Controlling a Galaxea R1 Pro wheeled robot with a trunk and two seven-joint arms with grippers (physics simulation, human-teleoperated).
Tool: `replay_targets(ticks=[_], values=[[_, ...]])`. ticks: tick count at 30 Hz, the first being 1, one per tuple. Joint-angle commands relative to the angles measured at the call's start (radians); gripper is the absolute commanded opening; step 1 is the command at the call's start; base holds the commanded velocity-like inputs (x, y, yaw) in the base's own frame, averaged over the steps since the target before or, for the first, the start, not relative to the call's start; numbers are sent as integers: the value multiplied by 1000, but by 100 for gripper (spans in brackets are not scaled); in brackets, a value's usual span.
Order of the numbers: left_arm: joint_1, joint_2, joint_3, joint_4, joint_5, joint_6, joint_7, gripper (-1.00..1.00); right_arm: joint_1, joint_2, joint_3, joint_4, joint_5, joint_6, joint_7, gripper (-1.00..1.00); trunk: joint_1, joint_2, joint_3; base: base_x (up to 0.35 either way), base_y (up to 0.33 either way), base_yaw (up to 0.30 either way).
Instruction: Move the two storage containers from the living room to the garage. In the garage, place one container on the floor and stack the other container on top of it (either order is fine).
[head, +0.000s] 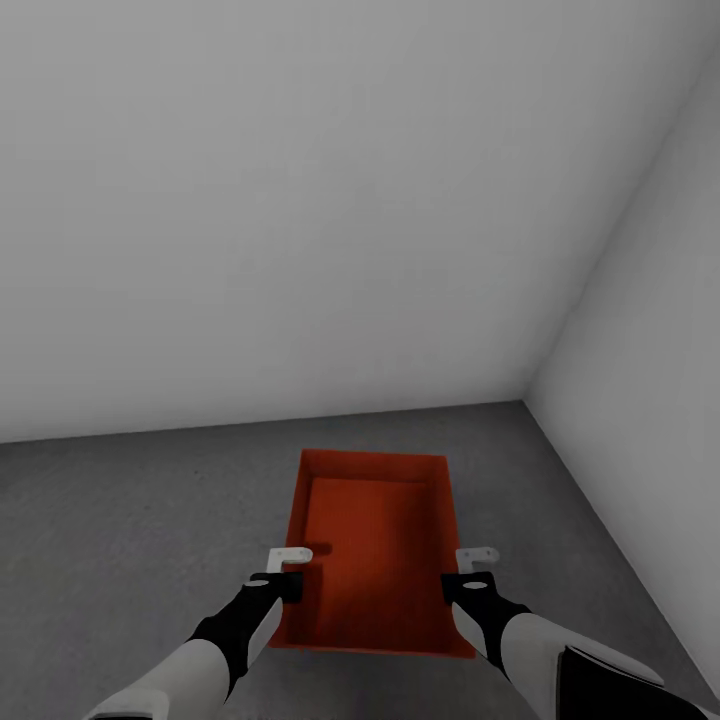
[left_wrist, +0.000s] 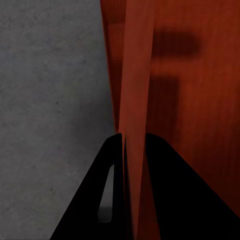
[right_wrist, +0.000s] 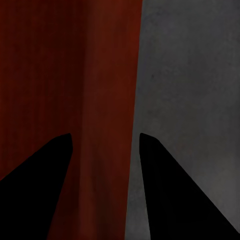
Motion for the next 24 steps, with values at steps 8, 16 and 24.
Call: replay_targets(ticks=[8,16,24], values=[[-1,3,17,-2,-3,6,2,-100,-1,-8,12,0,0,1,-2,-100,1,-2,-2,0,0,0],[-1,3,17,-2,-3,6,2,-100,-1,-8,12,0,0,2,-2,-100,1,-2,-2,0,0,0],[-1,3,17,-2,-3,6,3,-100,-1,-8,13,0,0,2,-3,-100,1,-2,-8,0,0,0]])
